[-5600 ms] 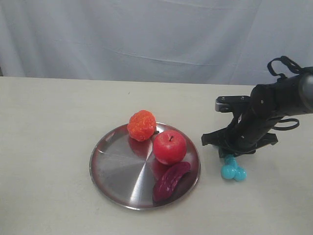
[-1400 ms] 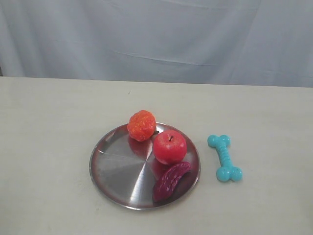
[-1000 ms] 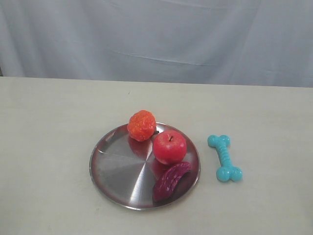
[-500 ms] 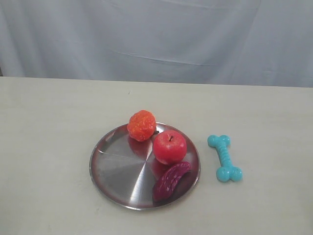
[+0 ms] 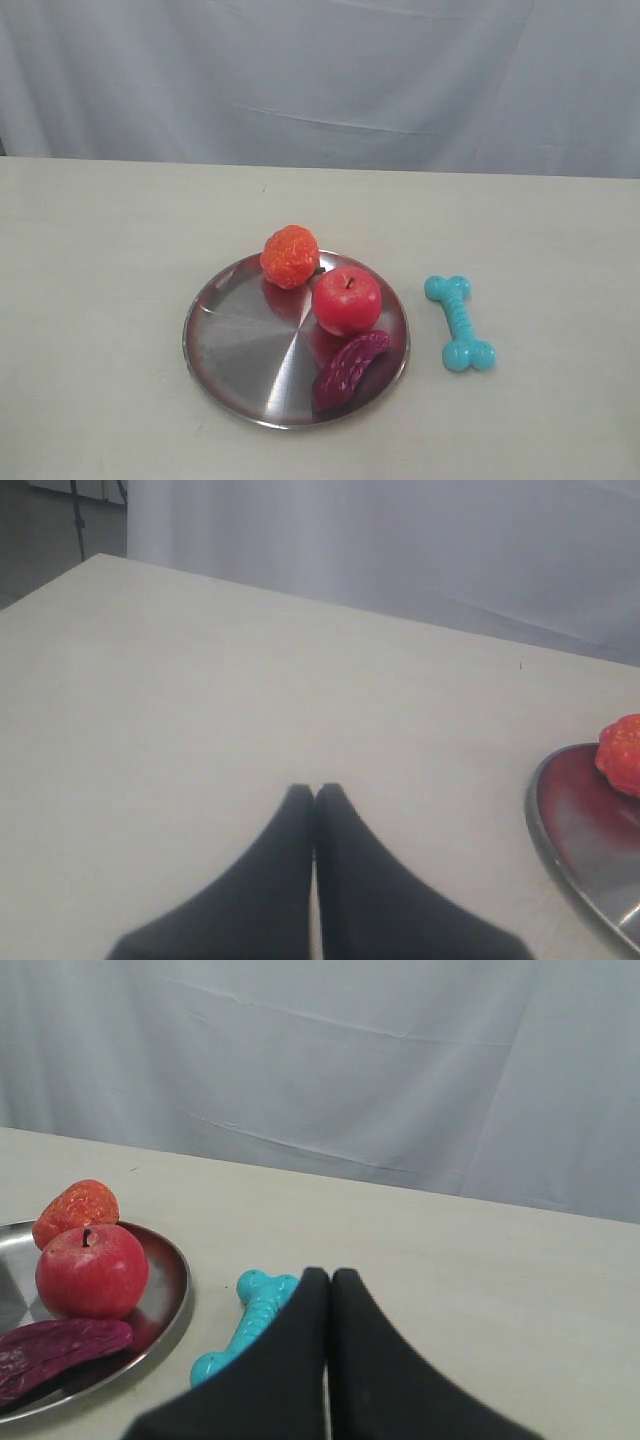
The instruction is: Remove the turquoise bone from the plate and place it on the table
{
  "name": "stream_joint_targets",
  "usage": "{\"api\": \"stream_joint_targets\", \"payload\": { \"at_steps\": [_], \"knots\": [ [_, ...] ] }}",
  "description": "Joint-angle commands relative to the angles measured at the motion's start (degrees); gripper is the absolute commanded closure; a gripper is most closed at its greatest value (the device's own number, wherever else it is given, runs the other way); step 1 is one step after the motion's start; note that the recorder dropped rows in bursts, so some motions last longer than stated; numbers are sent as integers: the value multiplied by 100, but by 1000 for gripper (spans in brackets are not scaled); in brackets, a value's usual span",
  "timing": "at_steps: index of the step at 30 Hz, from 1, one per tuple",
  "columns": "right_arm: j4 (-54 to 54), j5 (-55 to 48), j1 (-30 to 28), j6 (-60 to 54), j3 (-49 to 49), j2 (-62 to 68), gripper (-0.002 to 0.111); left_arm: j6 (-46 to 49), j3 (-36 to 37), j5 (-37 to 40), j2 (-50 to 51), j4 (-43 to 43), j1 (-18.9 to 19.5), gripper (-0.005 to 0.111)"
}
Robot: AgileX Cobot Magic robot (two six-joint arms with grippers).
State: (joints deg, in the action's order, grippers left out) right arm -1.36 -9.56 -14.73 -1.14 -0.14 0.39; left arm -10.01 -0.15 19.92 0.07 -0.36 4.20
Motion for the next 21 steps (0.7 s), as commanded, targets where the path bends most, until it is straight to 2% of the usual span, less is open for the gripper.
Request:
{"api": "stream_joint_targets", "payload": {
  "at_steps": [1, 21],
  "knots": [
    [-1, 5, -31, 37, 14, -39, 109, -11, 15, -31, -7, 36, 26, 107],
    [-1, 5, -31, -42, 14, -39, 109, -11, 15, -31, -7, 36, 26, 107]
  ]
}}
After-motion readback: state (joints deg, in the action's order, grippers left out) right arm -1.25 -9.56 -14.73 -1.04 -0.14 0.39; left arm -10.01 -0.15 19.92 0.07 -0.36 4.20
